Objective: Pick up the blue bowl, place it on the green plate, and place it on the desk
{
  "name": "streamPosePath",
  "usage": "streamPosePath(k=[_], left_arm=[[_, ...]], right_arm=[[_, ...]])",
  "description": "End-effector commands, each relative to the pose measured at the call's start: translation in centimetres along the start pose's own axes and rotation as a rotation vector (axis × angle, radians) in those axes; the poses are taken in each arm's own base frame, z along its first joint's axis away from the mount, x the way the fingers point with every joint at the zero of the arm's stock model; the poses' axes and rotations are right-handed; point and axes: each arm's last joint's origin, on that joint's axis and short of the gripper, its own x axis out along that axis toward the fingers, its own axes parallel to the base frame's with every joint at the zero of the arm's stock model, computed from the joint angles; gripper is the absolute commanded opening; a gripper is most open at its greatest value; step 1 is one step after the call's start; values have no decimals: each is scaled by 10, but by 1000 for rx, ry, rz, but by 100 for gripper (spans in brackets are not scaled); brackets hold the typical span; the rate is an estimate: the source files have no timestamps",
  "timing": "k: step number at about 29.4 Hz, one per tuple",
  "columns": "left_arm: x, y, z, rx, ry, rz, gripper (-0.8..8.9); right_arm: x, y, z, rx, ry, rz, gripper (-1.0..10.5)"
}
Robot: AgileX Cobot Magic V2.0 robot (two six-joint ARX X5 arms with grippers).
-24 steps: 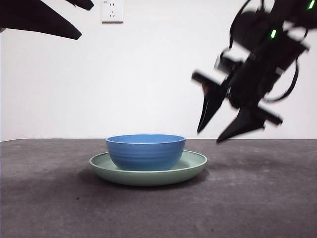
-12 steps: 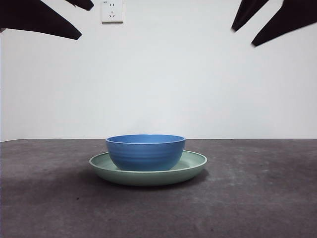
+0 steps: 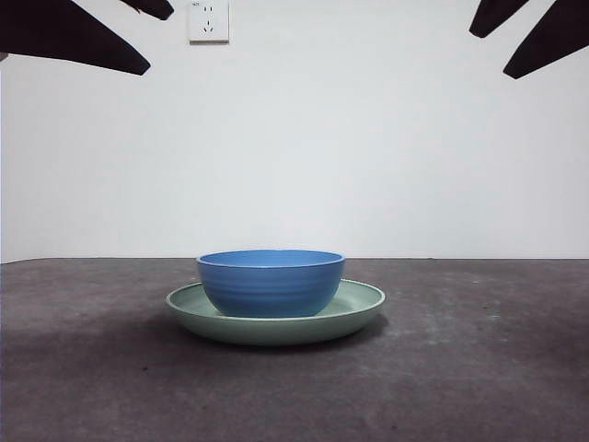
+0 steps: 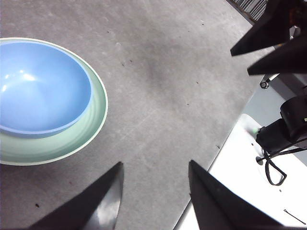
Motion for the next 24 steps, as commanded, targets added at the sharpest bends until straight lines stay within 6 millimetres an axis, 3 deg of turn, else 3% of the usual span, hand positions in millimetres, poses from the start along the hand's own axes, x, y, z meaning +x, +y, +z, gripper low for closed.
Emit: streamPosePath(k=[1,20,22,24], left_arm=[[0,-2,2,3,-7,-9,218],[0,-2,2,2,-5,-9,212],[0,-1,2,1,-2,-9,174],[0,-1,1,-2,2,-8,73]], right_arm=[[3,4,1,-29,7,27,225],[4,5,0,-28,13,35,222],[4,5,0,-27,15,34,158],[4,5,0,-28,15,34,45]])
